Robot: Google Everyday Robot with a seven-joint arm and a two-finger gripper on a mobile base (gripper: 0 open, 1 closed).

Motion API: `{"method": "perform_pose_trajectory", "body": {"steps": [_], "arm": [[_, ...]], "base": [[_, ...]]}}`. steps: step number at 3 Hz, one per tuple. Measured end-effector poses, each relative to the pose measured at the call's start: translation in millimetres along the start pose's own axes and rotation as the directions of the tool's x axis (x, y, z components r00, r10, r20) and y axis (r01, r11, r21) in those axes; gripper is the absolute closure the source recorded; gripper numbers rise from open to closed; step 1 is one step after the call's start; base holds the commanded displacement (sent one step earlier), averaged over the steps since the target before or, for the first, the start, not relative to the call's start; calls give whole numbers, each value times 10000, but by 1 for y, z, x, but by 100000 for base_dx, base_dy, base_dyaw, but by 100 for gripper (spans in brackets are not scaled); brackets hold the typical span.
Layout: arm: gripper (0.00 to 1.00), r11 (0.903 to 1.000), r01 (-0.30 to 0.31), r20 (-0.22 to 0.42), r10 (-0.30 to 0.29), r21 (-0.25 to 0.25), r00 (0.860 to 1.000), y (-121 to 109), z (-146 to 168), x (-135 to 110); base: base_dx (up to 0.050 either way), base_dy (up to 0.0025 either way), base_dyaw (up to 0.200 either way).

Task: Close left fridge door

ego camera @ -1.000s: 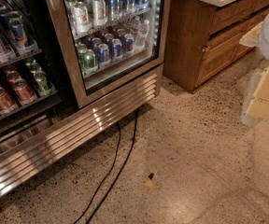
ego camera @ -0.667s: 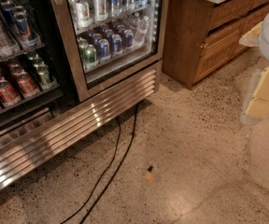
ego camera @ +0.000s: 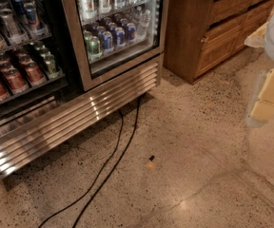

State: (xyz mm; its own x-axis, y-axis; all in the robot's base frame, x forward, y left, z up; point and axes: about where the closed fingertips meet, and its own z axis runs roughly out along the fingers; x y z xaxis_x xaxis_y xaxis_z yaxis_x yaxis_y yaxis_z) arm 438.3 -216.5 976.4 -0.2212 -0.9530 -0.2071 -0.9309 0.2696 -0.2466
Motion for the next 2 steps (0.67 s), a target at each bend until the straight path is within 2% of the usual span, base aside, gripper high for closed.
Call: {"method": "perform_pose_trajectory", "body": {"steps": [1, 2], "arm": [[0, 10000, 0, 0, 0, 0, 10000, 0, 0, 0], [0, 10000, 0, 0, 0, 0, 10000, 0, 0, 0]], "base": [[-5003, 6, -40], [0, -1, 19208]]}}
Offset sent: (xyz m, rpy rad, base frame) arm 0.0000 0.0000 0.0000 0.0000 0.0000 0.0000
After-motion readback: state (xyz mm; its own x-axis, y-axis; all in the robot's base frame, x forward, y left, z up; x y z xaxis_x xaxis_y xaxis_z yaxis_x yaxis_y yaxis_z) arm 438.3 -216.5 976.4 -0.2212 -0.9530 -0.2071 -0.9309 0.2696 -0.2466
